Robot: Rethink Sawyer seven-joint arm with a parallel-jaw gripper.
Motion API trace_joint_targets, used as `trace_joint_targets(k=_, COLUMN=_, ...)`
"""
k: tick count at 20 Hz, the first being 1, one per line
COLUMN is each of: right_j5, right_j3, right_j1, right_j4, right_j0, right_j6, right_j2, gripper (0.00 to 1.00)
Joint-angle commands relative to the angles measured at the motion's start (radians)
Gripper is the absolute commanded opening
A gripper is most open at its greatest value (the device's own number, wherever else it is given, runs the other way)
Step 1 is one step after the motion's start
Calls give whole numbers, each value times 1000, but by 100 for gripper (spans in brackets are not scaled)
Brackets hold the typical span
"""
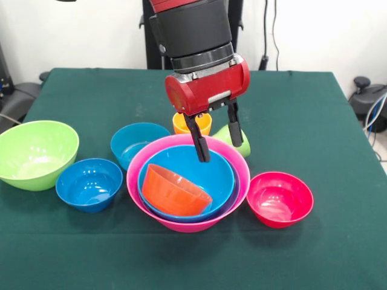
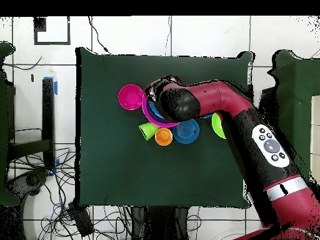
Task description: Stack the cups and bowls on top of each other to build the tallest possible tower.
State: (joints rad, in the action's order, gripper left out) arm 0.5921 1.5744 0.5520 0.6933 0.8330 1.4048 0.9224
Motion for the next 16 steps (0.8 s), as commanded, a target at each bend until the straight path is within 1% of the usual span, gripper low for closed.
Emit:
trace_joint_targets(k=1, right_j5=136, right_j3=21, right_j1=-15, right_j4=91, right_j0=-37, right_j6=-315, right_j2=-22, gripper=100)
trace_joint_targets(k=6, right_j5=141, right_j3=-12, right_j1=-50, right_j4=101, right_j0=-36, right_j6=-350, right_j2=-25, gripper=100)
trace_joint_targets(k=12, right_j5=115, right_j3=-18, right_j1=-45, right_j4=134, right_j0=-40, right_j6=-336, right_j2=-40, gripper=100)
trace_joint_targets(k=16, right_j5=114, right_j3=-19, right_j1=-41, right_j4=153, right_j0=-24, right_j6=-350, right_j2=-37, gripper=100)
